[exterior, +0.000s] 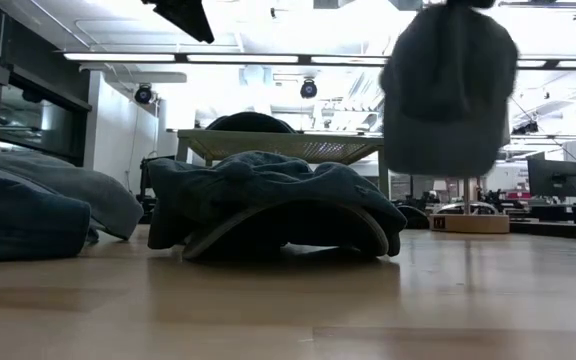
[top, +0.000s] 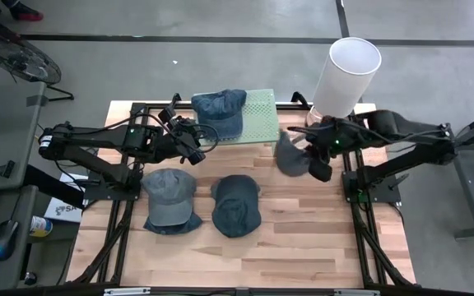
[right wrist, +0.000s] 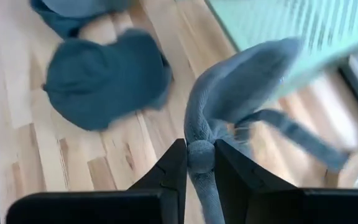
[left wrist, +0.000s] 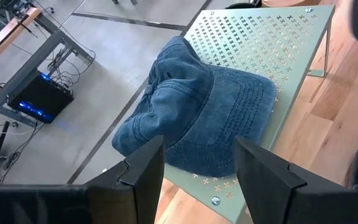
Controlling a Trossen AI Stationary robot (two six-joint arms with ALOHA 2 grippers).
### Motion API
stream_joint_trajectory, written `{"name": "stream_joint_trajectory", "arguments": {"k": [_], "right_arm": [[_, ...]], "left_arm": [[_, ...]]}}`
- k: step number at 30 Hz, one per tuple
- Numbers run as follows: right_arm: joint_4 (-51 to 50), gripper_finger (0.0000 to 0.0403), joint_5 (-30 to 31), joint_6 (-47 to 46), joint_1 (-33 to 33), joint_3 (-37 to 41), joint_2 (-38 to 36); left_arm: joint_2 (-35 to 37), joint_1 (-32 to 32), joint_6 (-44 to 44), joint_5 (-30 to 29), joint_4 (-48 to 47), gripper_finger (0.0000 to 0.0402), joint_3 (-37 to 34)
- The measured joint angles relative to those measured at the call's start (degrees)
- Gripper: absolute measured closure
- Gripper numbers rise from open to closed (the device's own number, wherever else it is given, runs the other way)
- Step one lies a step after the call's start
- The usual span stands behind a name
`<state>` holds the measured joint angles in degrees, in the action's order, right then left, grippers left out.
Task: Pick & Place hat
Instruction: Put the right gray cap on the shelf
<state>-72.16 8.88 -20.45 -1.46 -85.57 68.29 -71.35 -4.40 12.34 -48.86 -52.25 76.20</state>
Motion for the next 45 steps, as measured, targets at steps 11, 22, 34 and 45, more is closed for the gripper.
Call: {"name": "stream_joint_trajectory", "arguments": {"k": [11,22,34,45], "right_arm": [[-7.3,0.0353,-1.6,22.5,6.6,-25.0,15.8],[-11.6,0.0353,-6.0,39.8,14.8,-39.9,26.1],[-7.6,0.0353,-8.6,49.4,21.6,-43.0,29.4],[-3.1,0.0353,-12.4,52.2,26.5,-43.0,31.1]], "left_arm": [[0.0,0.0,0.2,-0.2,0.3,0.0218,0.0],[0.0,0.0,0.2,-0.3,1.7,0.0218,0.0],[0.0,0.0,0.2,-0.3,1.6,0.0218,0.0],[0.0,0.0,0.2,-0.3,1.6,0.0218,0.0]]}}
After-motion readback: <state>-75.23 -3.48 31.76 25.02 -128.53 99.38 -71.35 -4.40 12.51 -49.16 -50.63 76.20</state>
